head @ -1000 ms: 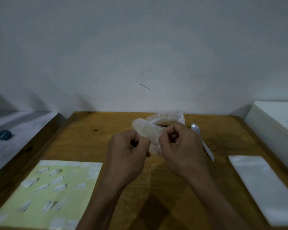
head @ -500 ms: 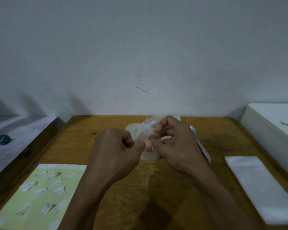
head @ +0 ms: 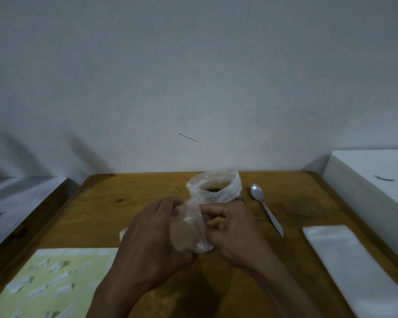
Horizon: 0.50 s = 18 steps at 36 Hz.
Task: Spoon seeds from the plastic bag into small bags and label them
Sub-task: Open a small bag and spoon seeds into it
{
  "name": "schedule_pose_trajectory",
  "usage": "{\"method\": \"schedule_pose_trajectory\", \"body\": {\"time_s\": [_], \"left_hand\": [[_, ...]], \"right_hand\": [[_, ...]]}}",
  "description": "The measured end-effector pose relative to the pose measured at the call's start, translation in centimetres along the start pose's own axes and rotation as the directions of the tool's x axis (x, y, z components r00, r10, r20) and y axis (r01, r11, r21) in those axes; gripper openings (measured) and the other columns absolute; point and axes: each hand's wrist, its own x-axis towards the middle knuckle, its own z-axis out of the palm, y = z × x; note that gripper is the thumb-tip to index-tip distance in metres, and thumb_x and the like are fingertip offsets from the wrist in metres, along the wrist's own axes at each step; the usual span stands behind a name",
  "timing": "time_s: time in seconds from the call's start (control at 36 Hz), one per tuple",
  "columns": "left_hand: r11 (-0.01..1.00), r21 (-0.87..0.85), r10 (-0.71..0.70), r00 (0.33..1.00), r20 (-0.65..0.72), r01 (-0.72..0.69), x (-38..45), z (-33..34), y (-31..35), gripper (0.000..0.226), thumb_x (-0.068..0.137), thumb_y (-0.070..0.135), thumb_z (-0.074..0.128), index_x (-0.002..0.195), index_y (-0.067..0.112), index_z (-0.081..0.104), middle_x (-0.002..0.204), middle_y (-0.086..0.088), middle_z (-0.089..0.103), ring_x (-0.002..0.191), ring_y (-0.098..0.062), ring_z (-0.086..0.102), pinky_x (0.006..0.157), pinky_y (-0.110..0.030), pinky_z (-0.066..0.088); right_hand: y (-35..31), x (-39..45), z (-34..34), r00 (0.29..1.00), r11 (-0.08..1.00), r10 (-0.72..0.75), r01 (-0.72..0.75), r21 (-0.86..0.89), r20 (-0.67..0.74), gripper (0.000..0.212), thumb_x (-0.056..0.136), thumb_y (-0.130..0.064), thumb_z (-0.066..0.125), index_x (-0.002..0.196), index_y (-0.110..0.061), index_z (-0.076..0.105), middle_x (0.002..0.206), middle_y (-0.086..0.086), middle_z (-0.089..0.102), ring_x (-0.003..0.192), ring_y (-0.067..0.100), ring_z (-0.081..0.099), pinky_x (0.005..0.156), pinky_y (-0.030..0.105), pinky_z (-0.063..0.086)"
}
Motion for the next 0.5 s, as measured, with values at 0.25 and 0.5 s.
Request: {"method": "schedule_pose_trajectory", "body": {"time_s": [0.25, 0.5], "left_hand": [[0.994, -0.04, -0.097, 0.991, 0.095, 0.101, 2.3, 1.8, -1.0, 0.102, 0.045, 0.066, 0.075, 0.136, 0.03, 0.046, 0.118, 0.019, 0.046, 0.106, -0.008, 0.047, 0.076, -0.023, 0.04], [0.975, -0.122, -0.19, 0.982, -0.005, 0.188, 4.7, 3.5, -0.9, 0.101, 0.053, 0.046, 0.093, 0.139, 0.026, 0.045, 0.122, 0.014, 0.046, 0.106, -0.008, 0.046, 0.076, -0.022, 0.04]], "right_hand": [[0.8, 1.5, -1.4, 0.999, 0.999, -0.034, 0.035, -0.027, 0.009, 0.016, 0.088, -0.012, 0.071, 0.098, -0.022, 0.078, 0.096, -0.013, 0.073, 0.094, 0.001, 0.067, 0.075, 0.029, 0.062], [3.9, 4.1, -6.2, 0.936, 0.927, 0.19, -0.27, -0.26, -0.297, 0.008, 0.092, -0.024, 0.064, 0.085, -0.026, 0.062, 0.086, -0.008, 0.067, 0.076, 0.006, 0.062, 0.065, 0.025, 0.052]]}}
